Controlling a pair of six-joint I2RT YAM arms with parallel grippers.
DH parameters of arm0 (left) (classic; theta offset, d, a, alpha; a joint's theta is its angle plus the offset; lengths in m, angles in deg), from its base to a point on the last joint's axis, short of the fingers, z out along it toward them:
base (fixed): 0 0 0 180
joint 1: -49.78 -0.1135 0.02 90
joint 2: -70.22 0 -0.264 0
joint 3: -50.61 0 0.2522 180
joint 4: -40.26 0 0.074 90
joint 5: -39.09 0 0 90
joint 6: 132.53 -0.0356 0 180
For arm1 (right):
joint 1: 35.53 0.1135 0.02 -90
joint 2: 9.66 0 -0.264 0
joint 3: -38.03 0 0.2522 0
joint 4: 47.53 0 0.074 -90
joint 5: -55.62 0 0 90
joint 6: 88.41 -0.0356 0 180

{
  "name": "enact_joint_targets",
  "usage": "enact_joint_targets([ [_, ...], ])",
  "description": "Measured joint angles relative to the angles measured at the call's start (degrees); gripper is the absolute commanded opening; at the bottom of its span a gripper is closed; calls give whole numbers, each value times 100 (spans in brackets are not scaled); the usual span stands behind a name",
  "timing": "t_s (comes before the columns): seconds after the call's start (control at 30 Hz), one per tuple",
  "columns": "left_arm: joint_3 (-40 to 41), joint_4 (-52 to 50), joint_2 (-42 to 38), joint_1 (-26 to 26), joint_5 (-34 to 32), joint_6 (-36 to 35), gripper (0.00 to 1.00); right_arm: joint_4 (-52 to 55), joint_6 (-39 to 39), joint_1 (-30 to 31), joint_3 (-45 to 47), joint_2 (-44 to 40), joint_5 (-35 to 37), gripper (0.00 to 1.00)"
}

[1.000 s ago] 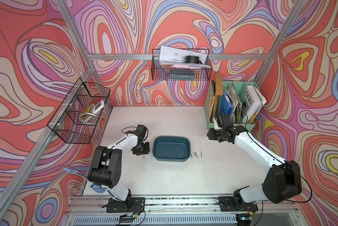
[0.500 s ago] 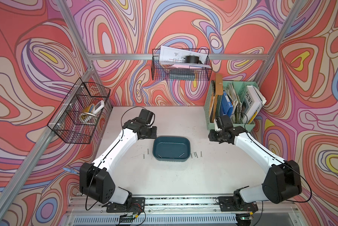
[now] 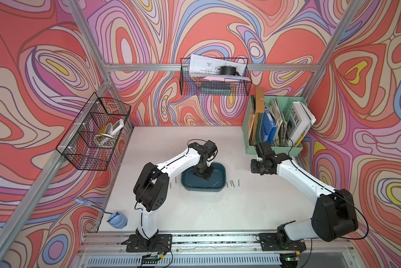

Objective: Take out the screws from the storage box
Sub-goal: Pick up the screw from the storage box.

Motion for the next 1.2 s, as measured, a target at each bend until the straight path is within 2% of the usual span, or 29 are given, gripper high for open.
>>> enact_joint_targets([
  [0.13,-22,-98,164,48,46,-20,53,26,0,-9,-22,101,13,43],
  [0.37,-455,-94,658,341,245,48,52,118,87,-17,-188,337,13,43],
  [0.73,-527,378,960,597,245,205,52,168,219,-48,-223,337,15,43],
  [0.93,-501,699,1202,645,240,282,47,177,249,-48,-247,337,31,43],
  [1.2,-199,1078,1141,651,52,289,29,192,249,-48,-251,299,59,43],
])
